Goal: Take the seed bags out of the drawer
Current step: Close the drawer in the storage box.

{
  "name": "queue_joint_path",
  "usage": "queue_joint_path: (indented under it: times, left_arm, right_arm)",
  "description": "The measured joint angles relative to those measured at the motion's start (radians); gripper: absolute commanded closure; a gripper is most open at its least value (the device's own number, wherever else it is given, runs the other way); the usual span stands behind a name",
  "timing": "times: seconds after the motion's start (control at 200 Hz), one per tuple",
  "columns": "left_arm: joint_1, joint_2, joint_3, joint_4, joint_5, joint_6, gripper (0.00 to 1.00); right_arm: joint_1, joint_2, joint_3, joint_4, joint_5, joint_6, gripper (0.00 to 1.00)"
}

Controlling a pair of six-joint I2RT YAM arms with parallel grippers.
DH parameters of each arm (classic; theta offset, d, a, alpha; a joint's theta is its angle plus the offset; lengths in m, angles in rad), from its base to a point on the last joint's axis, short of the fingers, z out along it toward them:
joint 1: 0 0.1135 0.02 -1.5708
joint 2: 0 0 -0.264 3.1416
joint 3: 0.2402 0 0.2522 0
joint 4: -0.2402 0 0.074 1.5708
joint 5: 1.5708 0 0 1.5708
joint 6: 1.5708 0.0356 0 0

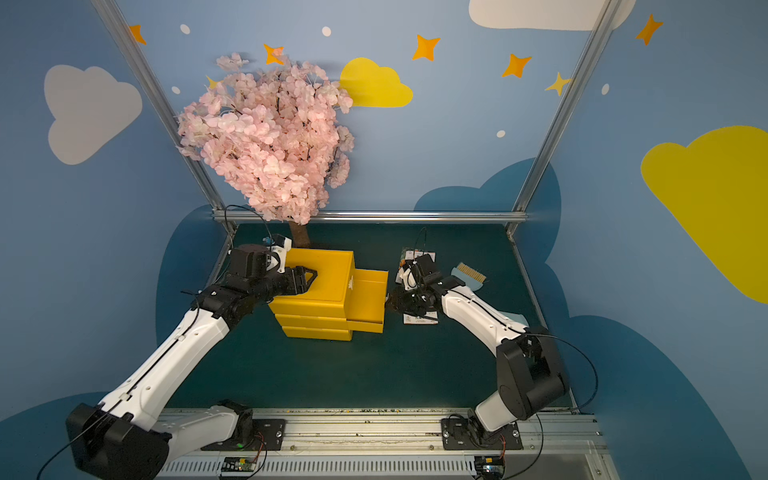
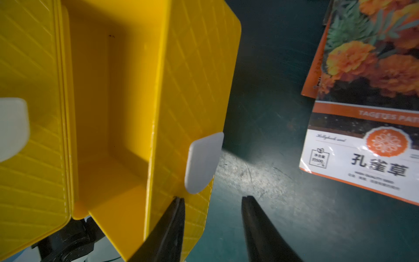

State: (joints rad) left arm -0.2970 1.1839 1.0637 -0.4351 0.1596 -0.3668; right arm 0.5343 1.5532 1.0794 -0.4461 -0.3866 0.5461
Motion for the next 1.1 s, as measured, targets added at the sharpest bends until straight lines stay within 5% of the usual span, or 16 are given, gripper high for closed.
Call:
queue_joint_path:
  times: [0.551, 1.101]
  left_arm:
    - [-0.001, -0.006, -0.007, 0.005, -0.003, 0.000, 0.33]
    - [-0.001, -0.029, -0.011, -0.020, -0.026, 0.000, 0.33]
  right_arm:
    - [0.124, 0.266, 0.175, 0.173, -0.173, 0.130, 0.52]
    - [0.117, 0.229, 0.088, 0.244, -0.161, 0.158, 0.52]
